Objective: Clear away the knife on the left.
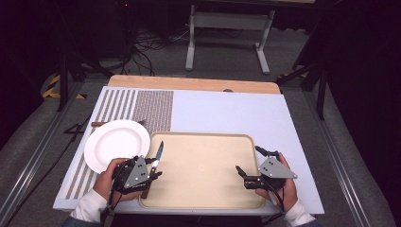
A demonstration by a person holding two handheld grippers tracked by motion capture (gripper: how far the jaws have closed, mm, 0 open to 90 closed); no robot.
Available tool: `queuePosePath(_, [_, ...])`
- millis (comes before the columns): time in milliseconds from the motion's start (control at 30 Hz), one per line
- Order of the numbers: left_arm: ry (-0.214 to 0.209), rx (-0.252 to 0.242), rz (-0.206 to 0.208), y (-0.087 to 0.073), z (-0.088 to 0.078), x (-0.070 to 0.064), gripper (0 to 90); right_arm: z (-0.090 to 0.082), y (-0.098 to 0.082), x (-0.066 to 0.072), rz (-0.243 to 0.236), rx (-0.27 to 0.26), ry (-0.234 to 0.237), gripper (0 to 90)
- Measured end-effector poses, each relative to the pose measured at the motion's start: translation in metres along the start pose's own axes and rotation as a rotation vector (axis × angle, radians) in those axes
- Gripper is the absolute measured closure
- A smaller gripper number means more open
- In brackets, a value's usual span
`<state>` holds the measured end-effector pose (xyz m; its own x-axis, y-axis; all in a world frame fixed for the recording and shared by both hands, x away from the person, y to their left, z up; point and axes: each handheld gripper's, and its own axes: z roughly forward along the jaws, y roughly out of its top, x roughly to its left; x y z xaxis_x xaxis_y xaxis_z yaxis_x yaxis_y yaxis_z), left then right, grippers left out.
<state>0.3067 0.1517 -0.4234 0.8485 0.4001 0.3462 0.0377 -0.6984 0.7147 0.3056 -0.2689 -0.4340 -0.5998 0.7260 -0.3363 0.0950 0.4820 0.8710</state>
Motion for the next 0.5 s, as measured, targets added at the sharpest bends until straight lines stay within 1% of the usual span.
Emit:
queuePosePath(67, [0.002, -0.008, 0.000, 0.0000, -0.0008, -0.0003, 45.8, 0.0001, 0.0000, -0.0001, 0.001, 0.001, 0.000, 10.0])
queuePosePath(100, [0.012, -0.009, -0.001, 0.0000, -0.0013, 0.0003, 43.5, 0.0001, 0.0000, 0.0000, 0.000, 0.000, 0.000, 10.0])
queuePosePath(133, [0.020, -0.005, -0.007, -0.0003, -0.0017, 0.0007, 42.3, 0.0000, 0.0000, 0.0000, 0.000, 0.000, 0.000, 10.0])
queuePosePath(167, [0.028, -0.012, -0.004, -0.0004, -0.0019, 0.0015, 40.8, 0.0001, 0.0000, 0.0001, 0.000, 0.000, 0.000, 10.0])
queuePosePath(200, [0.028, -0.012, -0.004, -0.0004, -0.0019, 0.0015, 40.1, 0.0001, 0.0000, 0.0001, 0.000, 0.000, 0.000, 10.0])
queuePosePath(300, [0.026, -0.033, -0.011, -0.0005, -0.0041, 0.0020, 38.1, 0.0000, -0.0001, -0.0002, 0.002, 0.000, -0.003, 10.0])
queuePosePath(333, [0.036, -0.037, -0.008, -0.0006, -0.0048, 0.0024, 36.1, -0.0001, -0.0001, -0.0004, 0.003, 0.000, -0.003, 10.0])
queuePosePath(367, [0.036, -0.037, -0.008, -0.0006, -0.0048, 0.0024, 35.1, 0.0000, -0.0001, -0.0003, 0.002, 0.000, -0.003, 10.0])
queuePosePath(400, [0.040, -0.036, -0.021, -0.0011, -0.0051, 0.0033, 33.2, 0.0000, -0.0001, -0.0003, 0.003, 0.000, -0.002, 9.9])
queuePosePath(433, [0.040, -0.036, -0.021, -0.0011, -0.0051, 0.0033, 30.9, 0.0000, -0.0001, -0.0003, 0.003, 0.000, -0.002, 9.9])
queuePosePath(467, [0.058, -0.041, -0.035, -0.0020, -0.0060, 0.0047, 29.3, 0.0001, 0.0000, -0.0001, 0.003, -0.001, -0.001, 10.0])
queuePosePath(500, [0.058, -0.041, -0.035, -0.0020, -0.0060, 0.0047, 28.9, 0.0001, 0.0000, -0.0001, 0.003, -0.001, -0.001, 10.0])
